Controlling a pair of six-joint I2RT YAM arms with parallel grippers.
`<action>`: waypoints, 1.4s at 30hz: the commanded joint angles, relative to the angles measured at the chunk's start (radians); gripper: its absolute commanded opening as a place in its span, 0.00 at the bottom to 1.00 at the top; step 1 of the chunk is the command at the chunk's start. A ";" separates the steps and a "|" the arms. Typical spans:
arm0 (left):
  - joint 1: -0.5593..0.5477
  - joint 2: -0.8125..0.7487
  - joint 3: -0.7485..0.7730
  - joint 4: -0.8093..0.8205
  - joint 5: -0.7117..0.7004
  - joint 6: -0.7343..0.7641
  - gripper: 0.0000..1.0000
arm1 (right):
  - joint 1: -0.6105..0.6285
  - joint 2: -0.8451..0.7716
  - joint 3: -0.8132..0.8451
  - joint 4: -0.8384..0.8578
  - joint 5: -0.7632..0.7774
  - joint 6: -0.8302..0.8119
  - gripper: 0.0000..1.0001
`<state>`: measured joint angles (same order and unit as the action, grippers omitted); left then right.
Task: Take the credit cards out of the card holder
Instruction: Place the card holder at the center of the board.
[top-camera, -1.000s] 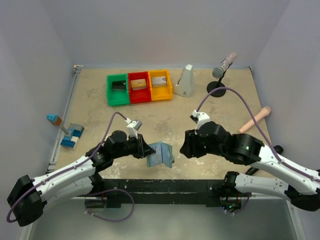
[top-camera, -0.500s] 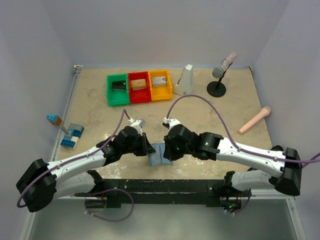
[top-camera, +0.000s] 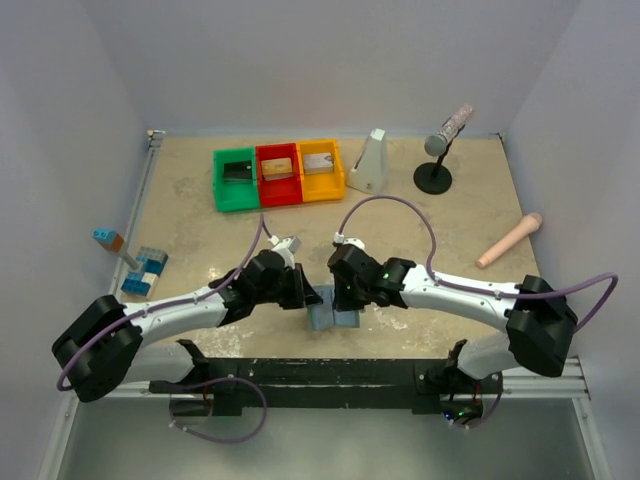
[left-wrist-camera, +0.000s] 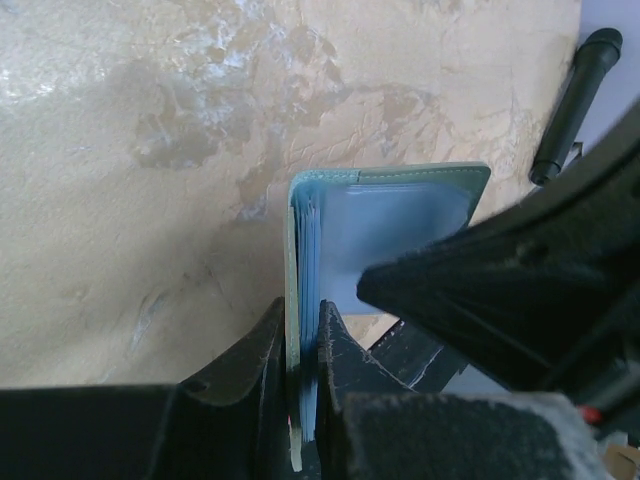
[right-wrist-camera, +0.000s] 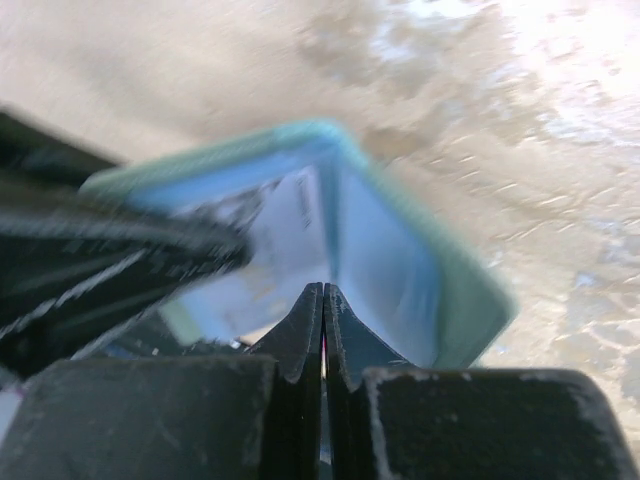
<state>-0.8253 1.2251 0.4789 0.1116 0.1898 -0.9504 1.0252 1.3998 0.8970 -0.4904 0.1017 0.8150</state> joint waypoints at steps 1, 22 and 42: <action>0.003 0.053 0.016 0.132 0.091 0.010 0.00 | -0.063 0.004 -0.055 0.093 -0.022 0.032 0.00; 0.071 0.128 0.052 -0.070 0.037 0.033 0.47 | -0.119 0.082 -0.150 0.164 -0.086 0.030 0.00; 0.031 -0.168 0.118 -0.219 -0.007 0.073 0.49 | -0.119 0.062 -0.124 0.121 -0.045 0.009 0.00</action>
<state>-0.7452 1.0294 0.5537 -0.2024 0.1051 -0.8783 0.9089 1.4796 0.7502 -0.3534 0.0338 0.8299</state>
